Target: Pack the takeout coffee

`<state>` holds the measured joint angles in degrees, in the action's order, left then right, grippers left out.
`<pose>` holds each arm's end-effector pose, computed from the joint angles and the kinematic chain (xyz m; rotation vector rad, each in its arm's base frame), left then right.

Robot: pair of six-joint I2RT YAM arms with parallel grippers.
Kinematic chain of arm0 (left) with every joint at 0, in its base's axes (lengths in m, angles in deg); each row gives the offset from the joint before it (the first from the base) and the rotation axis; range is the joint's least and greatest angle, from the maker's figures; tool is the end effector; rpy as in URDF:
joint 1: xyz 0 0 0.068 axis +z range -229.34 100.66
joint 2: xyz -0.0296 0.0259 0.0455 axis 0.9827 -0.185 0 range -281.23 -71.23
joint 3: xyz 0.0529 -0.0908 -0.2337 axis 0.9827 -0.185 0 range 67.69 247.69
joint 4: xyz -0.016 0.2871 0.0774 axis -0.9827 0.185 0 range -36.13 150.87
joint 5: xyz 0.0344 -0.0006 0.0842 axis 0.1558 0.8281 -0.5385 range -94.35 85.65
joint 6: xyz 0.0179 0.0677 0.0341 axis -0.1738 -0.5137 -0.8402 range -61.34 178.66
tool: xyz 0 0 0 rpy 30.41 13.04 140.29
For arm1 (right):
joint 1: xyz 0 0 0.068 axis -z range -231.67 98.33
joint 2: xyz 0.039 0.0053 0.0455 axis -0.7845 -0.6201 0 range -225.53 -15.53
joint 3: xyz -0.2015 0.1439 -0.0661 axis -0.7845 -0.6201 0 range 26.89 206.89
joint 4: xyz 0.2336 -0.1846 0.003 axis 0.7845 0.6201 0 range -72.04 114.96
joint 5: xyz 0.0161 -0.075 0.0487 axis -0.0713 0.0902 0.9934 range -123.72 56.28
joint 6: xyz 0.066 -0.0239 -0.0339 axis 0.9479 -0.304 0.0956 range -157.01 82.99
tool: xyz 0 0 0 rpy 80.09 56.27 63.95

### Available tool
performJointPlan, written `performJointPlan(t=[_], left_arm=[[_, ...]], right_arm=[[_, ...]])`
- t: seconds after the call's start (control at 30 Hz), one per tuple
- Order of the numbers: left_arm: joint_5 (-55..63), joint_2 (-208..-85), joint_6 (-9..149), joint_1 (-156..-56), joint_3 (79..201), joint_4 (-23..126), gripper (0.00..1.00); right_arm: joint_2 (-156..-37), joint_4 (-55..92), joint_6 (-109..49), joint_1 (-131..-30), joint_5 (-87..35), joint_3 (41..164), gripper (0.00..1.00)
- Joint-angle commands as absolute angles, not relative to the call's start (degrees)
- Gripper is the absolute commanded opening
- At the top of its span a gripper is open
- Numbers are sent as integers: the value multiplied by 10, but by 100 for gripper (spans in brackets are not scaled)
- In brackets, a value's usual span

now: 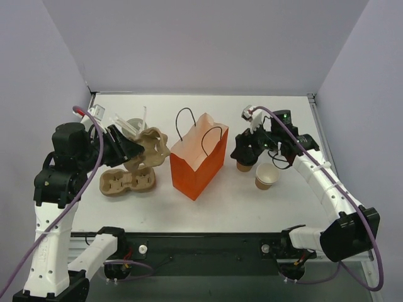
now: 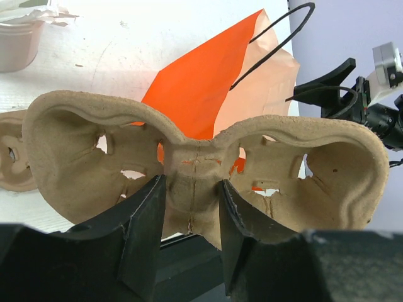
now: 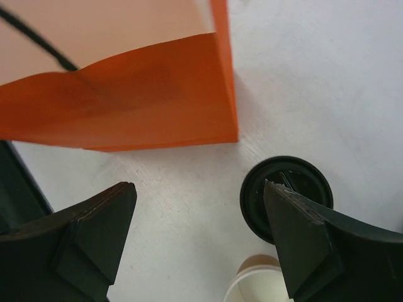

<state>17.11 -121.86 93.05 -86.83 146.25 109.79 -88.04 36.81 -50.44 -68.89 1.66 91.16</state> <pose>0.2009 -0.0510 0.4263 -0.2576 2.1131 -0.8285 0.3220 0.1401 0.3092 -0.8938 1.8035 0.6696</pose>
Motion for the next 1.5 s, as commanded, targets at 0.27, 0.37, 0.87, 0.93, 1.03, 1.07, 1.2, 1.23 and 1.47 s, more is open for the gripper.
performJointPlan(t=[0.27,0.37,0.87,0.93,1.03,1.07,1.2,1.23,1.47], left_arm=[[174,-1233,928,-871,1503,1070,29],[168,-1230,923,-870,1500,1070,29],[141,-1248,895,-871,1540,1088,29],[142,-1249,892,-871,1539,1087,29],[138,-1252,884,-870,1542,1094,29],[132,-1254,881,-870,1546,1097,29],[123,-1256,871,-870,1555,1103,29],[122,-1257,871,-871,1557,1103,29],[130,-1270,879,-871,1580,1103,29]], right_arm=[[-958,339,-668,-642,274,969,84],[-972,312,-672,-643,275,969,84],[-974,102,-611,-671,259,882,60],[-976,93,-611,-672,274,881,57],[-977,82,-606,-676,289,878,28],[-975,79,-606,-681,289,875,19],[-964,99,-597,-704,264,864,0],[-953,109,-599,-713,257,860,0],[-869,61,-512,-769,138,754,0]])
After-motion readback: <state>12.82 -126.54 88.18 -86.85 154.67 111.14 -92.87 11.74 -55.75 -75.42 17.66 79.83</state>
